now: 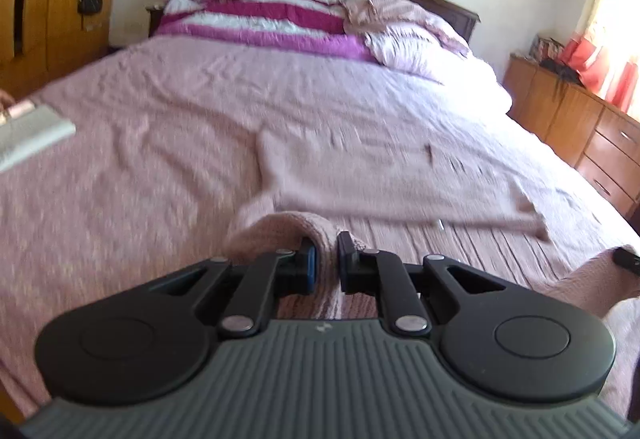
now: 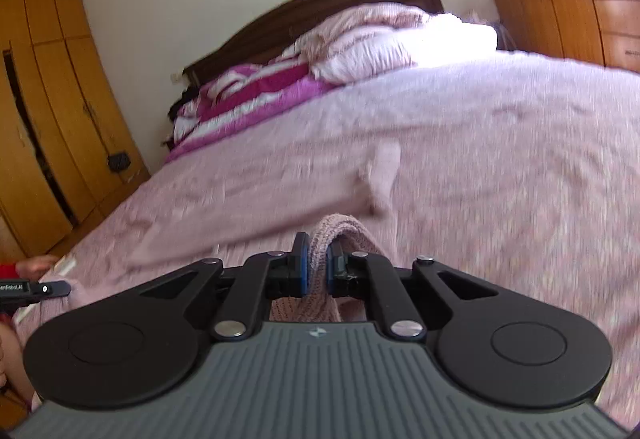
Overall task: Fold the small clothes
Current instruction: 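Grasp the cardigan hem with the left tool while the right tool grasps it too, then lift the ribbed hem with both tools and carry it toward the collar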
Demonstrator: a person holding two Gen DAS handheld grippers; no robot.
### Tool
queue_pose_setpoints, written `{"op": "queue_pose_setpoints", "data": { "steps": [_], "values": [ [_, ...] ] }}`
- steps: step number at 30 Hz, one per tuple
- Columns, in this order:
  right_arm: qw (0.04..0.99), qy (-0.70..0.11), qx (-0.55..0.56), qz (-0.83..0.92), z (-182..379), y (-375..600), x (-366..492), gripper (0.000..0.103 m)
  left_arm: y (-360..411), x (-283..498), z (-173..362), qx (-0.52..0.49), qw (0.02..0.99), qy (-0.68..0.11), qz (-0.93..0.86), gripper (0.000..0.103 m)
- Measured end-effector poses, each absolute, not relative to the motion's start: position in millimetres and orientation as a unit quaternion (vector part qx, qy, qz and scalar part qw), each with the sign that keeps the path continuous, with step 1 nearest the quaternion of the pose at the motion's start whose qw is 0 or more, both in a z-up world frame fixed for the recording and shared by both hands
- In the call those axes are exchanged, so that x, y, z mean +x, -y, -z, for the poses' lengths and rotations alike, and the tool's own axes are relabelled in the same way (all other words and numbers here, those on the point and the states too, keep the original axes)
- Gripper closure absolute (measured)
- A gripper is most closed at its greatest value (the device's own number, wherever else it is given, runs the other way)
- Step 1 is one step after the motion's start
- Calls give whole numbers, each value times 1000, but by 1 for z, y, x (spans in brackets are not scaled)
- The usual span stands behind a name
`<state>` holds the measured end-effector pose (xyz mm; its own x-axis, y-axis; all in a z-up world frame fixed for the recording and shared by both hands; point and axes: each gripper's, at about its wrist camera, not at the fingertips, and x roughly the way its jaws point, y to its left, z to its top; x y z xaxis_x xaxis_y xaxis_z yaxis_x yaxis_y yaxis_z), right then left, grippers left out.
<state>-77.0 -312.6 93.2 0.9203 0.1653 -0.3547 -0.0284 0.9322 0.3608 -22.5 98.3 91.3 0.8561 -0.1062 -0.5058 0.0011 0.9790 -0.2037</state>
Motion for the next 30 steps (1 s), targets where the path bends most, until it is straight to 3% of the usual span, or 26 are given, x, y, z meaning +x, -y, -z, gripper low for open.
{"op": "queue_pose_setpoints", "data": {
  "steps": [6,15,17,19,21,22,30],
  "values": [
    [965,-182,191,-12,-94,322,-38,94,-100,17,-85,-103,956,-273,-1,90],
    [953,-261,149,33,-27,306,1,93,-101,50,-39,-72,936,-342,-33,83],
    [955,-262,138,28,-22,304,0,88,-101,44,-40,-66,937,-342,-26,78],
    [957,-262,121,24,-25,301,-4,75,-100,37,-43,-58,938,-341,-17,59],
    [959,-263,102,24,-32,298,-10,61,-100,29,-46,-55,939,-340,-11,47],
    [961,-259,98,21,-35,298,-13,57,-100,24,-48,-56,941,-335,-7,46],
    [949,-272,159,-32,-38,310,-27,57,-102,13,-44,-79,937,-340,9,46]
  ]
}}
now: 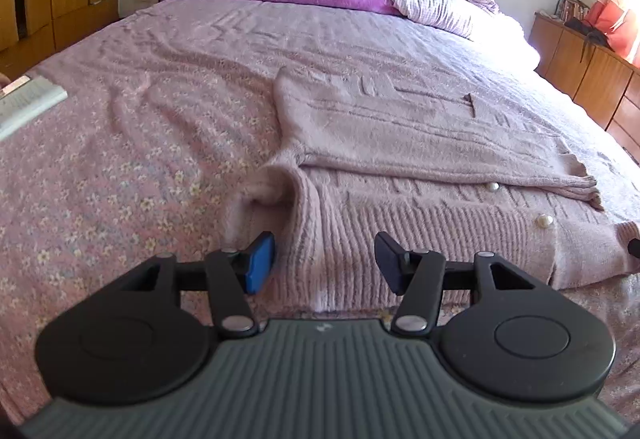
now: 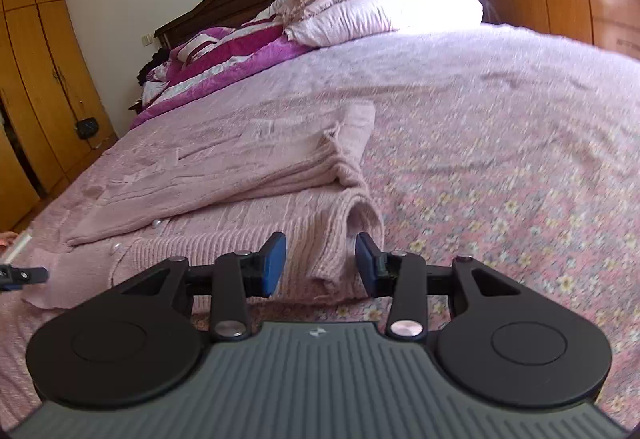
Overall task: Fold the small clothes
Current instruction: 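Lift the ribbed hem with both tools and carry it toward the collar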
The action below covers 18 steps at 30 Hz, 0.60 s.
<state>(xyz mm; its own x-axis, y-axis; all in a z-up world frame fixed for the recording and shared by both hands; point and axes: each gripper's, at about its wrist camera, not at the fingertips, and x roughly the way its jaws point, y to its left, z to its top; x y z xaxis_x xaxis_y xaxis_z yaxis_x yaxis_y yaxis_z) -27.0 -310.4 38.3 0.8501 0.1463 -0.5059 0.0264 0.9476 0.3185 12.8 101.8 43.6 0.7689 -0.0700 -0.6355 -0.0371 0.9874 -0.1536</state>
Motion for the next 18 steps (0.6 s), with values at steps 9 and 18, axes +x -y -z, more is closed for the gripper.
{"op": "queue_pose_setpoints", "data": {
  "steps": [9,18],
  "values": [
    [935,-290,197,-52,-31,315,-6,57,-108,28,-38,-102,928,-358,27,76],
    [937,-268,213,-73,-54,323,-8,94,-115,25,-66,-164,923,-338,84,90]
  ]
}}
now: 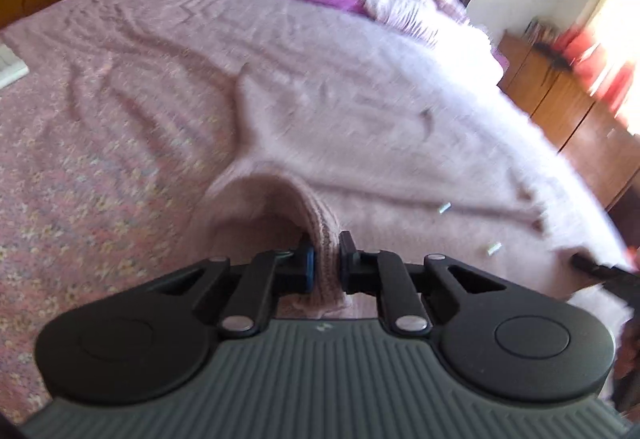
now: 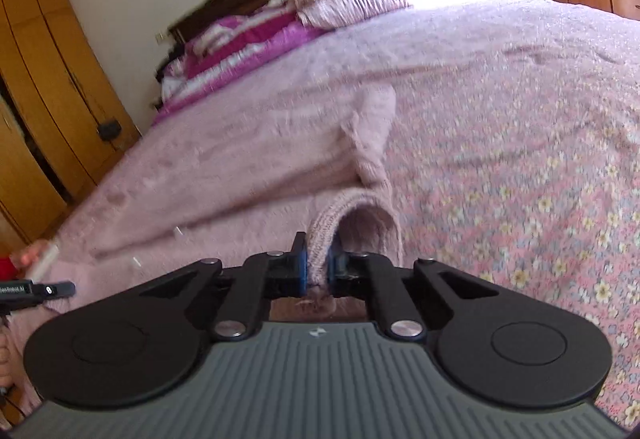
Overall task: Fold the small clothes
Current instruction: 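Lift the ribbed hem with both tools and carry it toward the collar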
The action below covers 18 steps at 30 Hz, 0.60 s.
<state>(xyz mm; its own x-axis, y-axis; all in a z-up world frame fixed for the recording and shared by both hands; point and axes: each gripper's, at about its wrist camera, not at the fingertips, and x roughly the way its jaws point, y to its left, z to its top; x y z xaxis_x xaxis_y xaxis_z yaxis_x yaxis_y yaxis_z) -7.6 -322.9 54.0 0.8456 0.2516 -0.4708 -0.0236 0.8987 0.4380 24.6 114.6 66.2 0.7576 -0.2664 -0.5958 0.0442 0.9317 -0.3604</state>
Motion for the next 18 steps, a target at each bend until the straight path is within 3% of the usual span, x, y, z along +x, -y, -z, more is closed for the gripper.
{"op": "queue_pose_setpoints", "data": {
  "steps": [10,18],
  "values": [
    [949,-174,238,-108,-123,324,6,94,-108,36,-133,-173,953,-239,69,90],
    [959,-135,234,-89,-153,329,68,94,-102,97,-157,-169,962,-211,48,90]
  ]
}}
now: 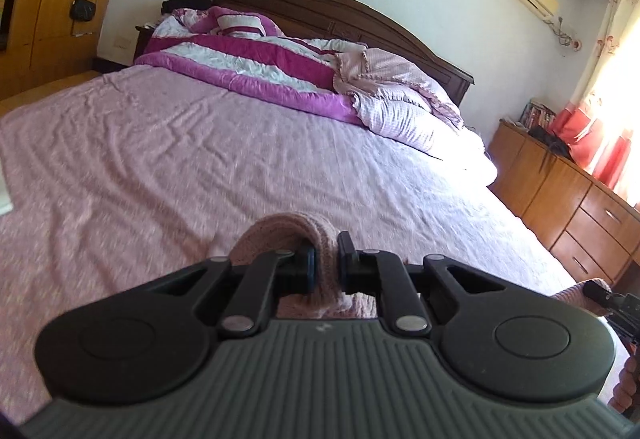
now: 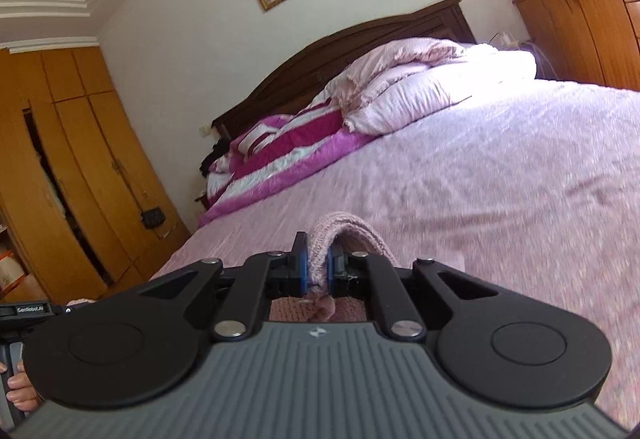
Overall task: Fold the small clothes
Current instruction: 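Lift the ribbed hem with both tools and carry it toward the collar, then lay the hem down over the body and open both tools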
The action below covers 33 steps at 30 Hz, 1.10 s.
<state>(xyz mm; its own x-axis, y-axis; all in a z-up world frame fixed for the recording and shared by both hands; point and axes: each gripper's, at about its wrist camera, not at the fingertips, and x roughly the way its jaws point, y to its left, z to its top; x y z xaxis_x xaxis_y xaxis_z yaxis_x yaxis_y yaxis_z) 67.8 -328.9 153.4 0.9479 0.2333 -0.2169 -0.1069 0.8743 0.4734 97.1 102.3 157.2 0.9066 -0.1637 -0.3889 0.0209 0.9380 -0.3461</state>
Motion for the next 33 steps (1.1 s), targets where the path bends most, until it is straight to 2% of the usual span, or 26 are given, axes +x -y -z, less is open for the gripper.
{"op": "queue_pose_setpoints", "data": {
  "steps": [5,17,18,20,22,25,28,33],
  "values": [
    [964,-153,209,-66,-137,323,122,94,-104,153,-133,-166,956,-240,19,90],
    [949,-266,171,15,-32,314,227,93,-111,232,-42,-130,930,-343,-20,87],
    [947,-273,170,14,-26,313,228,92,-112,231,-42,-132,930,-342,-17,85],
    [948,-272,168,11,-22,313,224,84,-113,227,-44,-132,930,-343,-6,77],
    [947,-273,167,11,-26,312,220,71,-115,221,-50,-131,929,-345,5,60],
    [948,-271,167,6,-37,312,207,61,-115,202,-61,-126,934,-334,19,46],
    [949,-266,167,-9,-48,305,186,58,-113,186,-66,-120,935,-330,42,33],
    [956,-267,110,-51,-47,273,161,58,-97,174,-59,-92,929,-347,87,33]
  ]
}}
